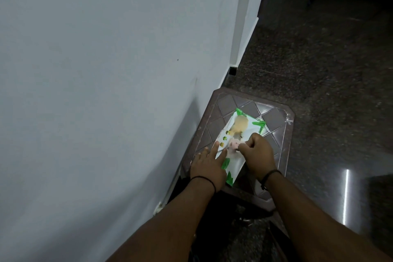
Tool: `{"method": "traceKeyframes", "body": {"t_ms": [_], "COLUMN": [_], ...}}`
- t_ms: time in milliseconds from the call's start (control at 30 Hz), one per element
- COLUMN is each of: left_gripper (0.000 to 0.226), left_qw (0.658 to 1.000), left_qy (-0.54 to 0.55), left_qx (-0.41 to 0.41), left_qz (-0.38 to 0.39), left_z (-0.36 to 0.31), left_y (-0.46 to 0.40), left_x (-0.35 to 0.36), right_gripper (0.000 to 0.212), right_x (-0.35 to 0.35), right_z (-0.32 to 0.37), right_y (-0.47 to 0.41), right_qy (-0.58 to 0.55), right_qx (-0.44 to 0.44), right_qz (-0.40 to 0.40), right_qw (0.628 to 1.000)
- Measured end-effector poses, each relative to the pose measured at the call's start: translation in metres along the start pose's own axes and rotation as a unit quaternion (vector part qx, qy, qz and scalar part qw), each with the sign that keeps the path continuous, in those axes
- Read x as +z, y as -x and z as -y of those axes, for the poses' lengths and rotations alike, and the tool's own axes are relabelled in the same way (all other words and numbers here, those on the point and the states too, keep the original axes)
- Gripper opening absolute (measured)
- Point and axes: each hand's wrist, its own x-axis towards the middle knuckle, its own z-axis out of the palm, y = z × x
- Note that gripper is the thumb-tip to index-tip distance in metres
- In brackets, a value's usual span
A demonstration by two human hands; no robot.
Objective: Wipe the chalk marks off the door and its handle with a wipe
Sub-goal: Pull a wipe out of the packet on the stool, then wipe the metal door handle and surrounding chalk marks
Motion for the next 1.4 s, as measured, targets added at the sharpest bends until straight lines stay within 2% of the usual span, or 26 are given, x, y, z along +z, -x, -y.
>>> {"method": "traceKeyframes", "body": {"t_ms": [100, 200, 300, 400, 467, 600, 667, 700, 767, 867, 1000, 1133, 1267, 1400], "left_gripper": [0.063, 0.045, 0.030, 0.023, 0.019, 0.006, 0.006, 0.007, 0.003, 0.008, 0.015, 0.015, 0.010, 0.017], "left_qw": [1.000, 0.987, 0.934, 0.861, 0.831, 0.792, 0.778, 0.772, 0.754, 0.719, 0.658, 0.630, 0.590, 0.553], "left_qy": [0.004, 0.088, 0.282, 0.472, 0.525, 0.561, 0.564, 0.567, 0.585, 0.627, 0.691, 0.691, 0.704, 0.711], "left_qx": [-0.005, -0.003, -0.017, -0.053, -0.072, -0.101, -0.116, -0.120, -0.118, -0.100, -0.067, -0.022, 0.025, 0.065], "left_qz": [-0.027, -0.138, -0.219, -0.180, -0.168, -0.218, -0.251, -0.260, -0.274, -0.283, -0.292, -0.352, -0.394, -0.430], "left_z": [-0.005, -0.014, -0.026, -0.039, -0.039, -0.027, -0.019, -0.015, -0.006, 0.002, 0.005, 0.005, 0.008, 0.011], "left_y": [0.002, 0.008, 0.019, 0.030, 0.037, 0.062, 0.081, 0.090, 0.114, 0.155, 0.217, 0.286, 0.364, 0.438], "left_x": [-0.005, -0.013, -0.025, -0.045, -0.060, -0.098, -0.127, -0.139, -0.168, -0.208, -0.258, -0.294, -0.320, -0.336], "right_gripper": [0.043, 0.039, 0.033, 0.033, 0.029, 0.005, 0.025, 0.026, 0.013, 0.018, 0.026, 0.013, 0.018, 0.003], "right_x": [-0.003, -0.009, -0.016, -0.022, -0.029, -0.037, -0.040, -0.041, -0.044, -0.049, -0.064, -0.084, -0.101, -0.109], "right_z": [0.009, 0.015, 0.022, 0.037, 0.050, 0.086, 0.113, 0.126, 0.157, 0.204, 0.271, 0.329, 0.379, 0.412], "right_y": [0.006, 0.011, 0.017, 0.025, 0.031, 0.048, 0.059, 0.065, 0.077, 0.098, 0.146, 0.209, 0.273, 0.335], "right_qy": [-0.118, -0.180, -0.216, -0.289, -0.306, -0.368, -0.374, -0.367, -0.372, -0.381, -0.373, -0.374, -0.410, -0.382], "right_qx": [0.037, 0.053, 0.084, 0.125, 0.125, 0.065, 0.029, 0.012, -0.010, -0.018, -0.084, -0.171, -0.214, -0.273], "right_qz": [-0.001, 0.009, 0.031, 0.064, 0.087, 0.149, 0.181, 0.184, 0.178, 0.176, 0.197, 0.188, 0.160, 0.136], "right_qw": [0.992, 0.982, 0.972, 0.947, 0.940, 0.916, 0.909, 0.912, 0.911, 0.908, 0.903, 0.892, 0.872, 0.872]}}
